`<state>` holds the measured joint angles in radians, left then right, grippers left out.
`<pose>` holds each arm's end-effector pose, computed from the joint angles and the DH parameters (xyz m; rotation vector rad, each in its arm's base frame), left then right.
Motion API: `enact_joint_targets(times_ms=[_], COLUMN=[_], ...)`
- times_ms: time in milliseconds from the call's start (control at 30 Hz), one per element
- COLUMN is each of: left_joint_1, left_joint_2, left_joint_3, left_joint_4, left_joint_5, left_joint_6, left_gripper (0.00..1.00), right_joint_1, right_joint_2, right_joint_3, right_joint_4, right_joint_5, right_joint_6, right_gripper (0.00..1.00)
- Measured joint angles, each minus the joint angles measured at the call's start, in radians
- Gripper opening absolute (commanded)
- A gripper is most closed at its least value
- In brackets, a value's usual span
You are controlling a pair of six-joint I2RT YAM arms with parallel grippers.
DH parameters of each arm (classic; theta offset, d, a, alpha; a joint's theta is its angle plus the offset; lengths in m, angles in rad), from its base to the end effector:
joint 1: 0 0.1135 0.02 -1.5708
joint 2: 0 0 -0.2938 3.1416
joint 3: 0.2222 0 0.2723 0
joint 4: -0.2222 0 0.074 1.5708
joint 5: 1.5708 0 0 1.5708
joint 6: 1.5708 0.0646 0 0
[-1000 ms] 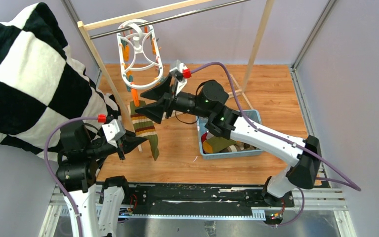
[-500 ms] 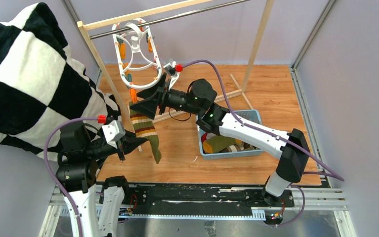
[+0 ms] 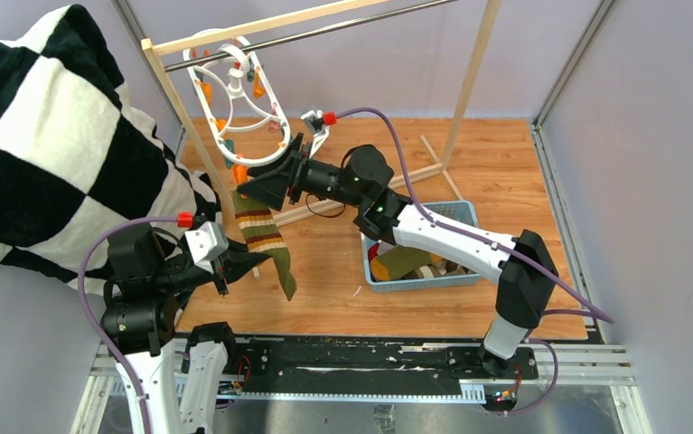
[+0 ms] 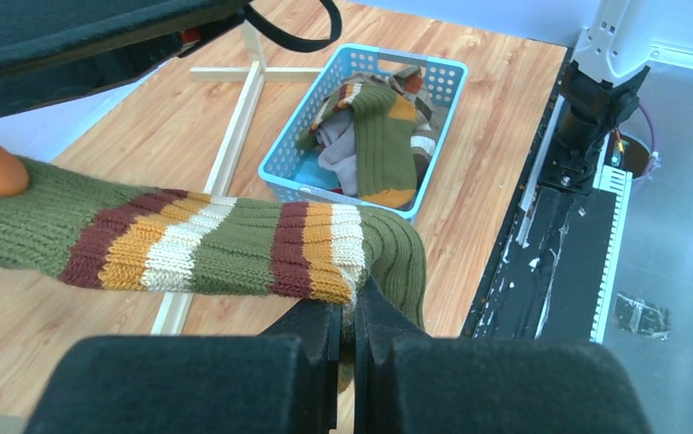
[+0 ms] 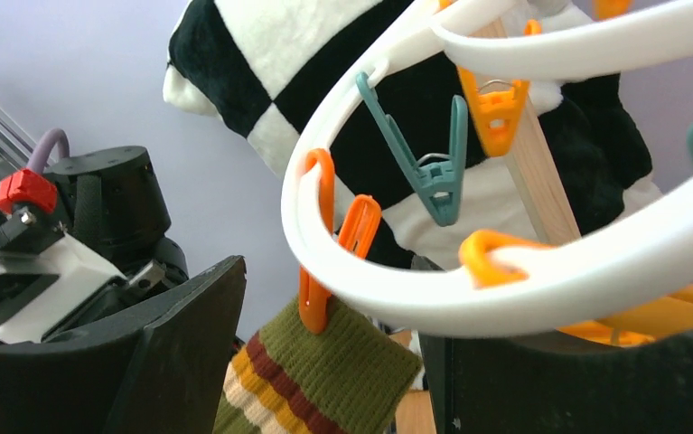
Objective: Remove the socks clipped to the hanger
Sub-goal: Remove the sock from the hanger.
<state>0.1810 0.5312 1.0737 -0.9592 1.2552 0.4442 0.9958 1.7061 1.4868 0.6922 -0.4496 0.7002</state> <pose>0.0594 -0.0516 0.4128 0.9538 1.4789 -0.7799 0.2209 0.3926 0.4656 -0.6465 1.1680 1.7223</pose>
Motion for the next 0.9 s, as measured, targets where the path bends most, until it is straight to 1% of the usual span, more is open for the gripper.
enact_joint_targets(times_ms=[133, 333, 467, 567, 667, 733, 800, 900], left_joint_1=[0.0, 0.0, 0.0, 0.0, 0.0, 0.0, 0.0, 0.0], left_joint_2=[-0.004, -0.004, -0.004, -0.004, -0.004, -0.004, -0.004, -0.004], left_joint_3=[0.002, 0.002, 0.003, 0.003, 0.003, 0.003, 0.003, 0.003], left_joint_4=[0.0, 0.0, 0.0, 0.0, 0.0, 0.0, 0.0, 0.0], left_joint_5=[0.002, 0.002, 0.002, 0.007, 0.021, 0.026, 0.032, 0.041], left_joint_6=[-0.003, -0.003, -0.002, 0.0, 0.003, 0.005, 0.005, 0.005], left_gripper=[0.0, 0.0, 0.0, 0.0, 0.0, 0.0, 0.0, 0.0], right_joint_1=[-0.002, -0.002, -0.002, -0.001, 0.003, 0.008, 0.011, 0.017], right_joint_2=[-0.058, -0.215, -0.336, -0.385, -0.376, -0.339, -0.289, -0.214], right_joint_3=[-0.067, -0.203, -0.326, -0.402, -0.452, -0.467, -0.472, -0.471], right_joint_4=[0.003, 0.006, 0.015, 0.026, 0.056, 0.09, 0.145, 0.254], right_joint_5=[0.035, 0.094, 0.142, 0.167, 0.172, 0.169, 0.161, 0.153], right_joint_6=[-0.023, -0.074, -0.076, -0.054, 0.002, 0.051, 0.108, 0.188], right_gripper=[0.73, 0.74, 0.76, 0.78, 0.81, 0.83, 0.85, 0.87])
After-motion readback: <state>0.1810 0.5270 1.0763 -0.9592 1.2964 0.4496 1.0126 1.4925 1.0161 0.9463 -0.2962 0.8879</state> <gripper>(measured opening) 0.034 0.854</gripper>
